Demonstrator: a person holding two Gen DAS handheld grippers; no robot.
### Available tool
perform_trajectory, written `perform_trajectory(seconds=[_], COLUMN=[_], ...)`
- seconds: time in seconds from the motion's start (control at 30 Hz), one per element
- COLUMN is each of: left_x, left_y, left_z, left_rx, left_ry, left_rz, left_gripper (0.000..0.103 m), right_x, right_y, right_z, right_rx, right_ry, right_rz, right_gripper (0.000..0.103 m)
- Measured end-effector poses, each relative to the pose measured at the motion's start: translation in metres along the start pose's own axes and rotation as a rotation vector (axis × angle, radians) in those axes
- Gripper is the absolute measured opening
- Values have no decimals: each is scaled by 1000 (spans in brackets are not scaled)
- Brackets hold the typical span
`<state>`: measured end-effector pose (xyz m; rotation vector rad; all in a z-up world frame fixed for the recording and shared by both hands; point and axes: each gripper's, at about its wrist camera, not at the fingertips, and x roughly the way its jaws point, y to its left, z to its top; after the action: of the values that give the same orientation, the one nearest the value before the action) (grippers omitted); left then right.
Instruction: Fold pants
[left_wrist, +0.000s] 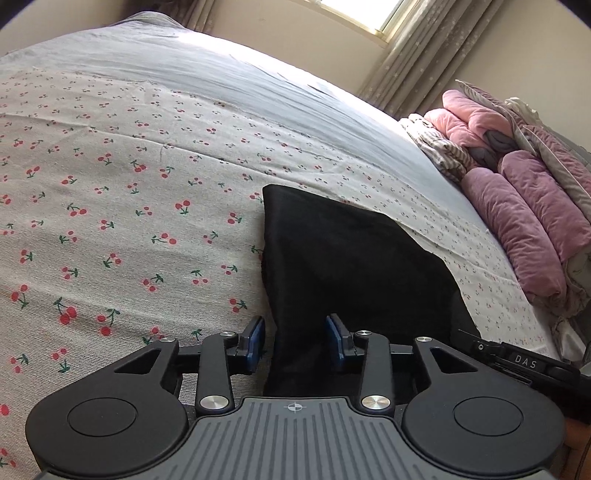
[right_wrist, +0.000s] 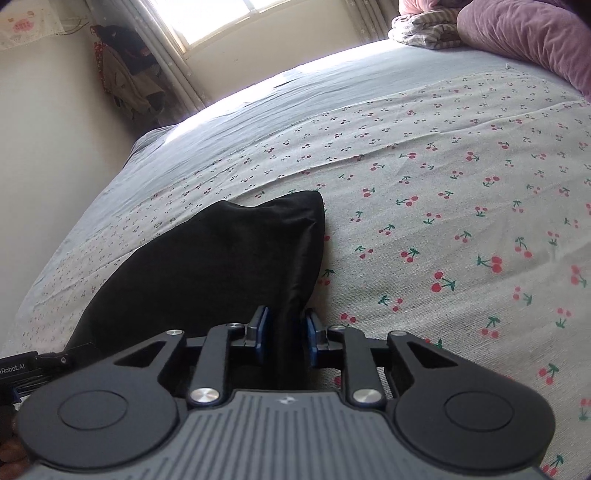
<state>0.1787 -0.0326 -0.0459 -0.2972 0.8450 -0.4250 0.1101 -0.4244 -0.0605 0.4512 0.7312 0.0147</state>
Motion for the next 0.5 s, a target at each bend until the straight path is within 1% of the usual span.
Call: perform_trajectory(seconds=[0.07,0.1,0.13,0.2,0.3,0.33,0.37,0.43,0.5], left_x=[-1,-2,-3,-6,-15,-17,-21,-33,-44], left_y=[-3,-4,-5,-7,-13,-16,-19,-26,-31], left_z=[0,1,1,3,5,5,5,6,6], left_rx=[17,20,18,20,35,47,62,94,119], left_ry=[-1,1,2,7,-2,-5,-10,-38,-68], left_rz=[16,27,37,67,121,138,161,209,241], left_gripper=[39,41,44,46,48,51,57,63,65], right_x=[0,-2,-3,-7,-18,-22,-26,-34,-45], right_y=[1,3,6,17,28,32,37,46,55], right_z=[1,2,4,6,9,10,9,7,3], right_rx=[-3,-9,-20,-67,-123,-134,-146,-180,-229], right_ry=[5,11,14,10,-9,-11,-13,-17,-31], right_rz=[-10,-25,-44,-71,-92,-90,-88,-93,-99], right_gripper=[7,10,17,25,27,29,30,36,39])
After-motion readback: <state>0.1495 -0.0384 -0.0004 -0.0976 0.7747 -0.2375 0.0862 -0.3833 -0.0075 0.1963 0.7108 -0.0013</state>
